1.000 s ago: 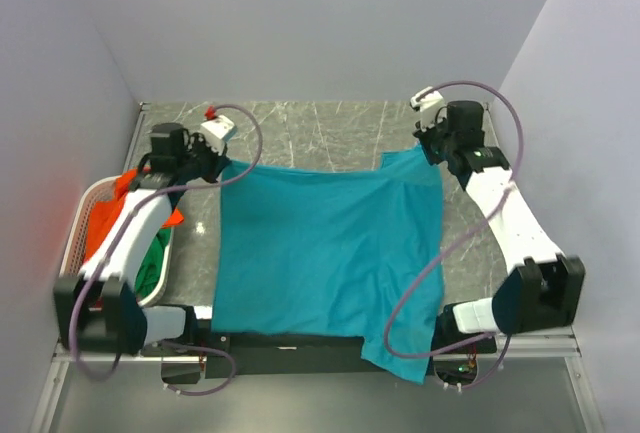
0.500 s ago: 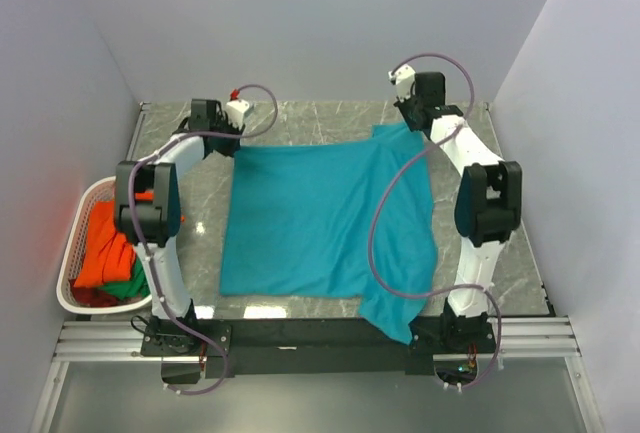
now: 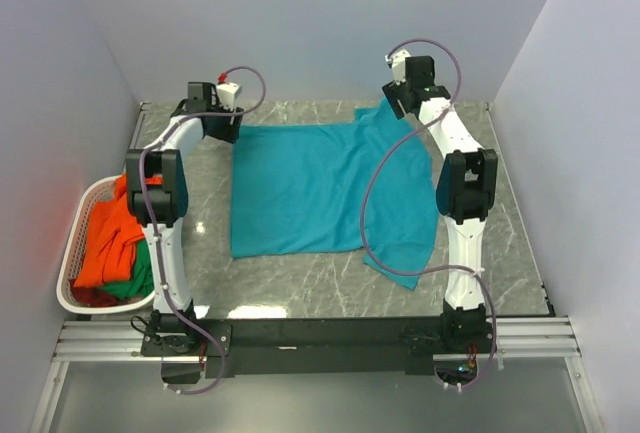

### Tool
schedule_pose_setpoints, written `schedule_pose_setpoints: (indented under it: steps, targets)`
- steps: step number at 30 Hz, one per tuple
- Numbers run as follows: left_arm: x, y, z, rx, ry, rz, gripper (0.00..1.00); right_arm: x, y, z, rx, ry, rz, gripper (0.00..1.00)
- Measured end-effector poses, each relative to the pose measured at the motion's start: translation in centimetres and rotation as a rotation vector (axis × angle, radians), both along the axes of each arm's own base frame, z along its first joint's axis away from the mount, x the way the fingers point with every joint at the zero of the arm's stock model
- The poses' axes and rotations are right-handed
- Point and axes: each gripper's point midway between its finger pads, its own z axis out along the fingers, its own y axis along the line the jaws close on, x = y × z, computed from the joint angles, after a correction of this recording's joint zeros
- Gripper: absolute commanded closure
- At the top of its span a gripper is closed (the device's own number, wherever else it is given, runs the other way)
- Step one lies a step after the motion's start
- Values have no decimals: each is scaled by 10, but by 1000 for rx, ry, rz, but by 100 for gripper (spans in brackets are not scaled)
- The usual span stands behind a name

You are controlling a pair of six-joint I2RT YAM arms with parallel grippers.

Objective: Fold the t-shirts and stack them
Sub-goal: Flatten the tshirt out, then fold the tshirt

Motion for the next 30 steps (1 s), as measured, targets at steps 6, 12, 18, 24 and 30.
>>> schedule_pose_setpoints:
  steps: [6, 12, 18, 24, 30]
  targets:
    - [-50, 21, 27, -22, 52, 30, 32, -60, -4, 5, 64, 159, 12, 27]
    - [-129, -11, 64, -106, 103, -134, 46, -149, 7, 5, 184, 376, 59, 56]
    - [-212, -35, 16, -157, 332, -262, 51, -221, 13, -53, 229, 656, 63, 68]
    - [-287, -44, -33, -130, 575, -321, 58, -279, 11, -97, 224, 873, 32, 72]
    - [-317, -37, -50, -82, 661, -340, 66, -325, 0, -129, 147, 1011, -2, 72]
